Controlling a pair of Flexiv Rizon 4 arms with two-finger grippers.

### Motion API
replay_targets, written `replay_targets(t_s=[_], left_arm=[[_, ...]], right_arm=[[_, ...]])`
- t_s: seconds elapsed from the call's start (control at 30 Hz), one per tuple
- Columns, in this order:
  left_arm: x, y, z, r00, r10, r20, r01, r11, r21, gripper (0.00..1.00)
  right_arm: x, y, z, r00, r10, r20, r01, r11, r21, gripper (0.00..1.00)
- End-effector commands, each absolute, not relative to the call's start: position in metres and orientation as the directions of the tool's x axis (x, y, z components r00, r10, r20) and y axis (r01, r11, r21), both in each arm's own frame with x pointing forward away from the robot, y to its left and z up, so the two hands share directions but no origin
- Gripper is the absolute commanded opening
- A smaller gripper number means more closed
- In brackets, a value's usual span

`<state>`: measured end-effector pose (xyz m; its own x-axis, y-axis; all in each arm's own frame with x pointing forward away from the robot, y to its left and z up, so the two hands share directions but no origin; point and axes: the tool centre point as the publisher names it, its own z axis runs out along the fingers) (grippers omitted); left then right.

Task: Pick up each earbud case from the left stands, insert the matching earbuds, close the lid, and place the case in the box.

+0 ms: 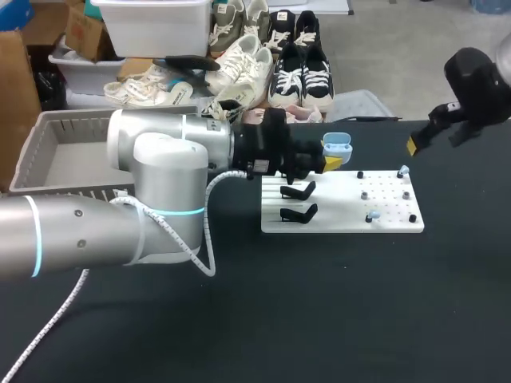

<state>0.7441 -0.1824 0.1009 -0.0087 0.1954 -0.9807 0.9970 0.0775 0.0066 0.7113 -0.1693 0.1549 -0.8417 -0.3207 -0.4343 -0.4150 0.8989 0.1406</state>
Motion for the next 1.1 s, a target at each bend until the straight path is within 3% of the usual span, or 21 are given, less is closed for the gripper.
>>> replay_targets(t_s=[0.03, 0.53, 1.1], left_arm=[[0.743, -0.183, 0.1, -0.007, 0.193, -0.981, 0.996, 0.083, 0.009, 0.0], [0.743, -0.183, 0.1, -0.007, 0.193, -0.981, 0.996, 0.083, 0.009, 0.0], [0.743, -0.183, 0.1, -0.007, 0.193, -0.981, 0.996, 0.083, 0.009, 0.0]], right_arm=[[0.719, -0.164, 0.153, -0.838, -0.388, -0.384, -0.44, 0.897, 0.055, 1.0], [0.736, -0.165, 0.117, -0.861, -0.469, -0.198, -0.454, 0.883, -0.12, 1.0], [0.75, -0.175, 0.077, -0.848, -0.521, -0.1, -0.518, 0.854, -0.059, 1.0]])
